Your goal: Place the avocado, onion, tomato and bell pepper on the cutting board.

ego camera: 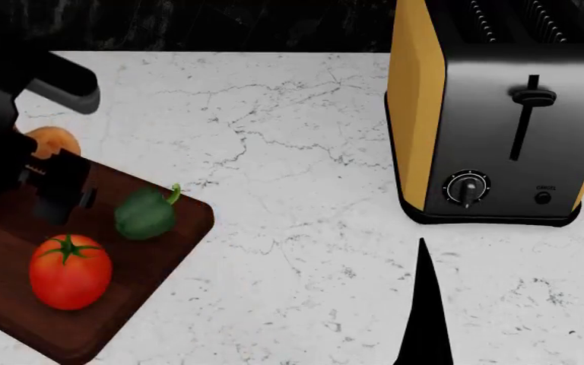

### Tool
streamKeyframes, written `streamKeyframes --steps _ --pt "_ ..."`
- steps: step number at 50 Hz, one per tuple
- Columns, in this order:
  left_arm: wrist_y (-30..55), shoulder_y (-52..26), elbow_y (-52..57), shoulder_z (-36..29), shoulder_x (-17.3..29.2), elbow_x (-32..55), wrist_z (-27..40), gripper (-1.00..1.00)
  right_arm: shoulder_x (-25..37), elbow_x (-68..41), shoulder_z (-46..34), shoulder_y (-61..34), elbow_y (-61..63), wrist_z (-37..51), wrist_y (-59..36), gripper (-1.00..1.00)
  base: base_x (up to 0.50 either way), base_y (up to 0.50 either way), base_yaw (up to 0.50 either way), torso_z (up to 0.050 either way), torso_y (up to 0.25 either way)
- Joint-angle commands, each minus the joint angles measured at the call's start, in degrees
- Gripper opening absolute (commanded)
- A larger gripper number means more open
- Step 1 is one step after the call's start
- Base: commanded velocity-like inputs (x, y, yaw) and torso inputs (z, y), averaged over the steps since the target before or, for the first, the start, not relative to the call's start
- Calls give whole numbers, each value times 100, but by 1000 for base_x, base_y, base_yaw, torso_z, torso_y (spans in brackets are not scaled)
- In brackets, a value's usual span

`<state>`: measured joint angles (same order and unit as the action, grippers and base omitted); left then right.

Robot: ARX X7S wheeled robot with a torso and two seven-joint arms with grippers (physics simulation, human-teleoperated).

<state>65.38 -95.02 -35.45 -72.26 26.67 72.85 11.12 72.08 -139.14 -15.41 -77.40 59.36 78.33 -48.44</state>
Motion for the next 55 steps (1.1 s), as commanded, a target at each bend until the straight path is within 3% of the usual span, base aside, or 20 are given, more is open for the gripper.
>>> streamKeyframes --steps 1,3,4,13,26,38,41,46,51,55 --pt "98 -1 3 164 -60 71 -111 -100 -188 49 204 14 -46 -22 -71 100 0 0 0 0 0" --pt "141 -28 45 193 -41 112 -55 -100 -215 31 196 1 -47 0 -82 100 0 0 1 0 0" --pt "158 -38 75 196 -32 124 -49 100 -214 32 216 19 -46 -4 -83 100 0 0 0 0 0" --pt "239 -143 461 299 111 247 136 100 -209 -32 372 124 -23 28 -115 100 0 0 0 0 0" --pt "668 -386 2495 1250 795 1692 1677 100 -284 -128 411 102 -53 141 -178 100 0 0 0 0 0" --pt "389 -450 3617 1971 1467 2870 2858 100 -487 -407 -27 -534 -201 454 -252 100 0 0 0 0 0" --pt "209 -445 4116 2088 1682 2717 3207 100 -525 -442 -107 -635 -219 503 -251 100 0 0 0 0 0" --pt "-49 -479 4888 2451 2094 3571 3756 100 -488 -564 -197 -831 -223 603 -223 100 0 0 0 0 0" --pt "-647 -205 5786 2869 2595 4114 4219 100 -657 -847 -621 -1510 -230 982 -176 100 0 0 0 0 0" --pt "-1330 140 6743 3337 3202 4621 4530 100 -806 -880 -2283 -3223 -58 1154 495 100 0 0 0 0 0"
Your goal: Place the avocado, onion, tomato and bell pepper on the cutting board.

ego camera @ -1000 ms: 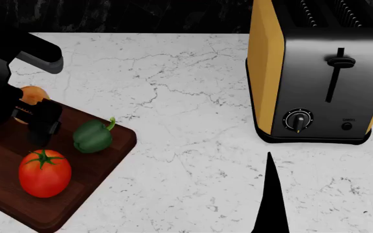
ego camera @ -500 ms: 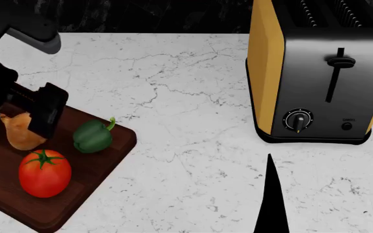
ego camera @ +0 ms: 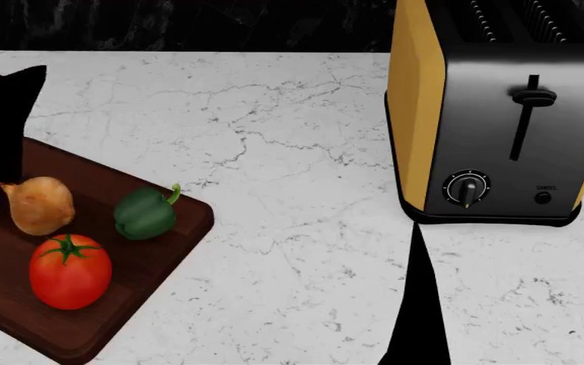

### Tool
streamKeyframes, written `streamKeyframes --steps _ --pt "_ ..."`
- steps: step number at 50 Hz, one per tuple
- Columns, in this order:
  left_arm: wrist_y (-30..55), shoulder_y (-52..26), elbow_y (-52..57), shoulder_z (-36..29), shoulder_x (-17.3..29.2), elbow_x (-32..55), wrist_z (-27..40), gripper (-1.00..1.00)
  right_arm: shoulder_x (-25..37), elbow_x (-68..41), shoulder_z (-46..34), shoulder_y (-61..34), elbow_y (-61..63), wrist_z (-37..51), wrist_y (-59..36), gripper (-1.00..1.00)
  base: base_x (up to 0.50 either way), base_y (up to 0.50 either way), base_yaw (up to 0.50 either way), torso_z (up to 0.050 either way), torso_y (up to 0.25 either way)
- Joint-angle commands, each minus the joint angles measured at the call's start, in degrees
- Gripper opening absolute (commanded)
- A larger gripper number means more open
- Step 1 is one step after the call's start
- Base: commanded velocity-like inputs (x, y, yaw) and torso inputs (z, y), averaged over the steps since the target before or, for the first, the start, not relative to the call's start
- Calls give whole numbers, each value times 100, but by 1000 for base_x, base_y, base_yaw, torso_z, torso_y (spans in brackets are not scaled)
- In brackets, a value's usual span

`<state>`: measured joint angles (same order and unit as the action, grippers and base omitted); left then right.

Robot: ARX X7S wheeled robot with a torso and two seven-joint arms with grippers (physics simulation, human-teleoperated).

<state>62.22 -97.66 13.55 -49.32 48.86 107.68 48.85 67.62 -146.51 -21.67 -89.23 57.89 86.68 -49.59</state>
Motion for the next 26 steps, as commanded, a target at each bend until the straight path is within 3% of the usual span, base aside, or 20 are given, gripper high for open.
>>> streamKeyframes --steps 1,5,9,12,19,23,24,25,26 --pt "-1125 481 1968 1108 1085 1214 785 100 -364 -129 -1973 -2374 130 318 732 100 0 0 0 0 0" --pt "-1835 1001 2743 1537 1688 1478 784 100 -520 -340 -2927 -3700 209 324 1275 100 0 0 0 0 0" --pt "-2603 1631 3445 2050 2381 1351 473 100 -436 -670 -3196 -4539 210 327 1490 100 0 0 0 0 0" --pt "-3422 2209 3996 2400 2991 1324 130 100 -496 -808 -2943 -4575 208 331 1321 100 0 0 0 0 0" --pt "-4210 2403 4640 2747 4101 1412 -506 100 -442 -1106 -2362 -4576 210 331 1145 100 0 0 0 0 0" --pt "-4191 2264 4645 2959 4110 1714 -433 100 -338 -1296 -2004 -4576 210 331 1016 100 0 0 0 0 0" --pt "-3331 3123 4643 3818 3250 2497 426 100 -314 -1317 -1928 -4576 210 331 969 100 0 0 0 0 0" --pt "-2472 3983 4428 4677 2391 3220 747 100 -284 -1353 -1821 -4576 209 331 933 100 0 0 0 0 0" --pt "-1612 4842 4306 5537 1710 3379 831 100 -259 -1405 -1710 -4576 209 331 888 100 0 0 0 0 0"
